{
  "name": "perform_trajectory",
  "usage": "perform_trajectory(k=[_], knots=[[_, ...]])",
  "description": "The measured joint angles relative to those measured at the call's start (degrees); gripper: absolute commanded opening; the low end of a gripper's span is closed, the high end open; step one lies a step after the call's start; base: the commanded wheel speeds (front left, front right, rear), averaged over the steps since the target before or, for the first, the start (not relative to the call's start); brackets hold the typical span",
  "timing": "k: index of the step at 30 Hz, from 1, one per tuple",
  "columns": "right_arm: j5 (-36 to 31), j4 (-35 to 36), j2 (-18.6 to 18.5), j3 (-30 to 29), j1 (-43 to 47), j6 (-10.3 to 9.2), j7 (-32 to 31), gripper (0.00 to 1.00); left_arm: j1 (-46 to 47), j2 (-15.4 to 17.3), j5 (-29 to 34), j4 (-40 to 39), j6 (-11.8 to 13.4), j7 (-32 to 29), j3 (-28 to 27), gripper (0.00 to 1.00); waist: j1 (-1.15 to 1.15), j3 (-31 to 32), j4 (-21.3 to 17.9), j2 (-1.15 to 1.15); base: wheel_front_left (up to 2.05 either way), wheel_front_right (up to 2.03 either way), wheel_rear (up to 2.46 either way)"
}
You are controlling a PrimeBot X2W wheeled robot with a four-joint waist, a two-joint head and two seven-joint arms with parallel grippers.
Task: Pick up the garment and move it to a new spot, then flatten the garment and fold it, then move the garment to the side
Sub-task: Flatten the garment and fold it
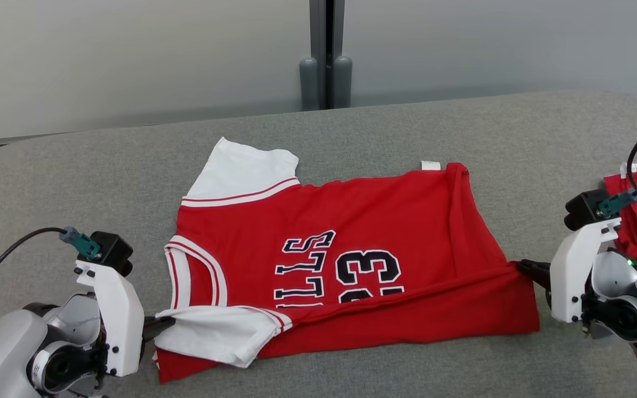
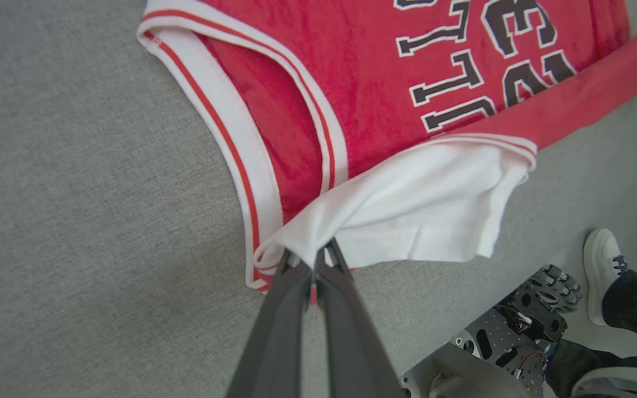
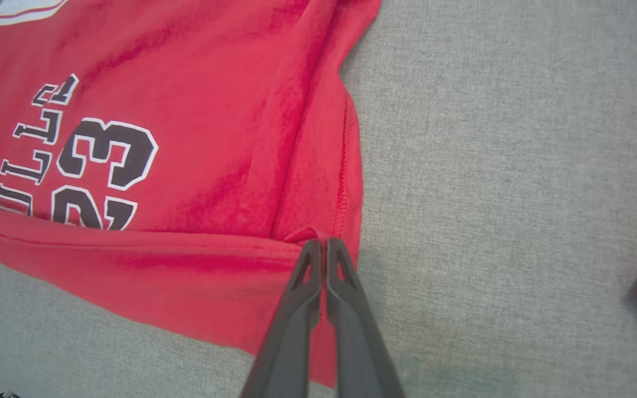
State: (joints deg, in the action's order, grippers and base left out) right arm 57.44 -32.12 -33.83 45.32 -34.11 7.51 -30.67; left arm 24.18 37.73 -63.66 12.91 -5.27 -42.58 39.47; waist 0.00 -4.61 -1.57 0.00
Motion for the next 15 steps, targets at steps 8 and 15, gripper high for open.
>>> perform_trajectory(k=[8, 15], knots=[[-1.71, -2.37, 2.09, 0.29, -2.39, 0.00, 2.64, 0.00, 3.49, -1.60, 0.97, 4.08, -0.81, 0.86, 0.49, 0.00, 0.00, -2.89, -0.24, 0.00, 0.00, 0.00, 0.00], [-2.27, -6.19, 3.69, -0.26, -2.91, -0.01, 5.84, 1.00, 5.80, -3.67, 3.22, 8.09, -1.23, 5.23, 0.43, 1.00, 0.00, -4.40, 0.20, 0.00, 0.00, 0.00, 0.00]])
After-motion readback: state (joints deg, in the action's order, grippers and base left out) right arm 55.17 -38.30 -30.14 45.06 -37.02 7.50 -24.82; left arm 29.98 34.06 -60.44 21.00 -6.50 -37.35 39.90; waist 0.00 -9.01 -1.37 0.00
